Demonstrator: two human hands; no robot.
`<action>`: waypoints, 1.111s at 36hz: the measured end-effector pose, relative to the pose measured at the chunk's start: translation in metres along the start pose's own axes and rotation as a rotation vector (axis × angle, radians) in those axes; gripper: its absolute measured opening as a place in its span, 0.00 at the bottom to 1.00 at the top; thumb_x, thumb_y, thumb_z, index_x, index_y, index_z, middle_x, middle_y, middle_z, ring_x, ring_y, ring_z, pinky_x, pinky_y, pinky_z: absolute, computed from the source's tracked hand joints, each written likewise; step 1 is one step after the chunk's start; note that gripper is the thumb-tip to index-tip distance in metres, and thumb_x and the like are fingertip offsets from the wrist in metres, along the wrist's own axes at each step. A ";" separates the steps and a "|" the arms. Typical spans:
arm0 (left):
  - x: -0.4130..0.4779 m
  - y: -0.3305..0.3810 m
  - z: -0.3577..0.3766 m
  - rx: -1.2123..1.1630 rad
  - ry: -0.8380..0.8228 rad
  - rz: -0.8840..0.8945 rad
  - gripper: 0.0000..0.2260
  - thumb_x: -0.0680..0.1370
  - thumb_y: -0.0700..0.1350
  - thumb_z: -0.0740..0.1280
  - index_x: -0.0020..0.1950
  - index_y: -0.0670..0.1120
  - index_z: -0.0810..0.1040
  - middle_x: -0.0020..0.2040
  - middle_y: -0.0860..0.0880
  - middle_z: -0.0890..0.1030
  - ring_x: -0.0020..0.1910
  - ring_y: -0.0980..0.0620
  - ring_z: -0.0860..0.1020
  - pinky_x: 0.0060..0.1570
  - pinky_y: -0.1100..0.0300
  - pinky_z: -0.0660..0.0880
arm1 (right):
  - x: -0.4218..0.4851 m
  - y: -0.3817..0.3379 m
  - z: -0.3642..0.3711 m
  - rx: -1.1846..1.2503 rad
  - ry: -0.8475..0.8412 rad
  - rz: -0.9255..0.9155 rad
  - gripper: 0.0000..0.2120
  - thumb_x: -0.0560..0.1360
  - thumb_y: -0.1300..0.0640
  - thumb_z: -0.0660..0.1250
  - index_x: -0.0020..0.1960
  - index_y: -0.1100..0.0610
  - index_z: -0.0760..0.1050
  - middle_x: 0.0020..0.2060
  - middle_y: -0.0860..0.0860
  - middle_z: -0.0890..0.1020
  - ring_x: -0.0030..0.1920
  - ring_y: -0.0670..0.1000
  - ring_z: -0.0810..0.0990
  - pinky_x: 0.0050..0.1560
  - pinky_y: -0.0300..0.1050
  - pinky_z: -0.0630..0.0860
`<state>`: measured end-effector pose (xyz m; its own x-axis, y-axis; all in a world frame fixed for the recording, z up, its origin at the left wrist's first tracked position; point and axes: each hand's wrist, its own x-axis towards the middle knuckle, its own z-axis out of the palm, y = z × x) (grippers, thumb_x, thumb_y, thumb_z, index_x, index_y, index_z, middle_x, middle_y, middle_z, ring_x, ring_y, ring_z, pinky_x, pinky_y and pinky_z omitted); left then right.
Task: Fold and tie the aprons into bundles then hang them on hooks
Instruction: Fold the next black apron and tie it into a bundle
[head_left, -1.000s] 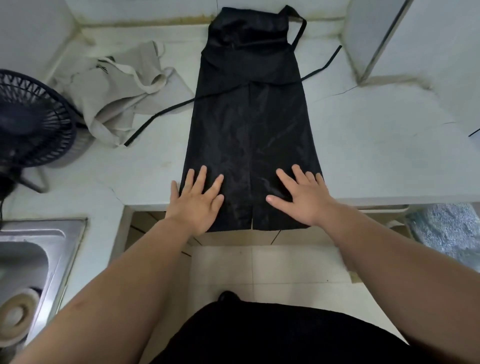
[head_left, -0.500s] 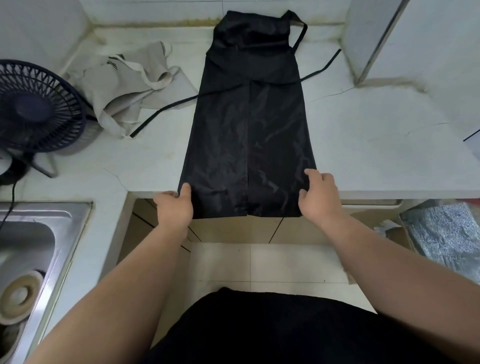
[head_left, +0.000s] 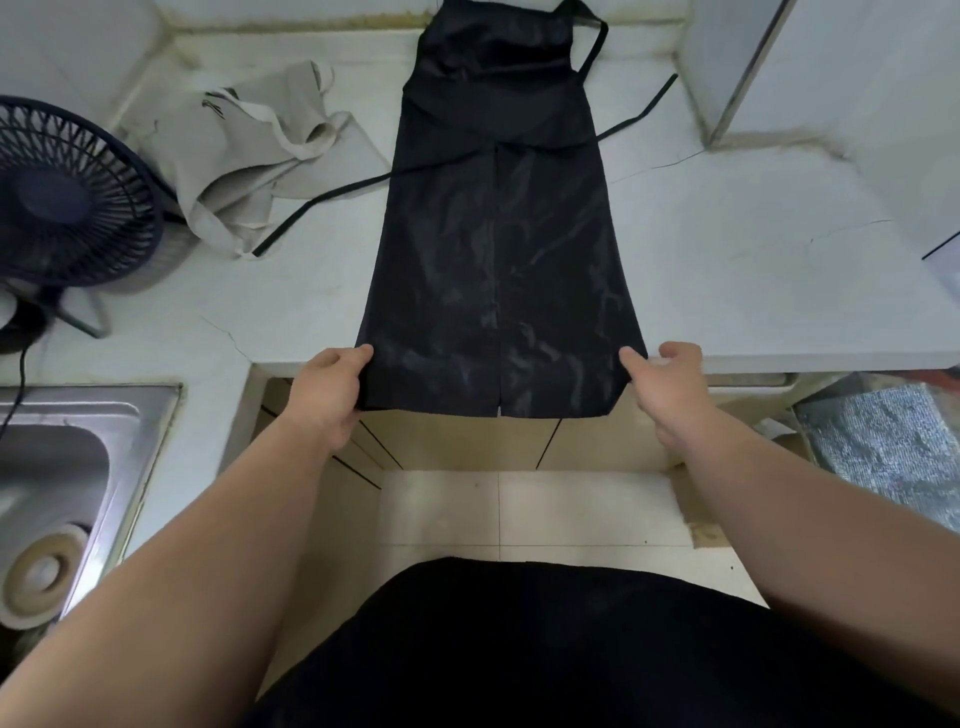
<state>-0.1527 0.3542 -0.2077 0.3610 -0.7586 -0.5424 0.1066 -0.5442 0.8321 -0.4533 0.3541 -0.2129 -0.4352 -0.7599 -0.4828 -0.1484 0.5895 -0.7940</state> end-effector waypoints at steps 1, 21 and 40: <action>0.000 -0.001 -0.001 0.026 0.006 0.009 0.07 0.81 0.45 0.64 0.45 0.44 0.74 0.49 0.47 0.80 0.48 0.48 0.78 0.46 0.57 0.77 | 0.000 -0.001 -0.002 0.010 -0.011 -0.011 0.24 0.77 0.54 0.64 0.69 0.57 0.59 0.52 0.52 0.71 0.48 0.53 0.73 0.53 0.45 0.71; -0.011 0.010 -0.014 0.246 -0.050 0.139 0.06 0.78 0.44 0.66 0.42 0.48 0.78 0.45 0.49 0.80 0.41 0.51 0.76 0.37 0.60 0.72 | -0.014 -0.046 -0.012 -0.033 -0.402 0.085 0.06 0.71 0.60 0.62 0.37 0.53 0.68 0.33 0.50 0.73 0.31 0.51 0.69 0.32 0.42 0.64; 0.009 0.026 -0.010 0.388 -0.031 0.265 0.14 0.81 0.50 0.63 0.38 0.45 0.74 0.34 0.50 0.69 0.34 0.51 0.66 0.37 0.60 0.64 | 0.000 -0.051 -0.011 -0.229 -0.363 -0.110 0.09 0.79 0.52 0.63 0.43 0.56 0.74 0.30 0.49 0.71 0.28 0.48 0.66 0.31 0.40 0.64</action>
<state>-0.1379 0.3370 -0.1900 0.3008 -0.8964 -0.3256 -0.3420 -0.4201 0.8406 -0.4551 0.3274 -0.1681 -0.0722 -0.8442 -0.5312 -0.3868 0.5146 -0.7653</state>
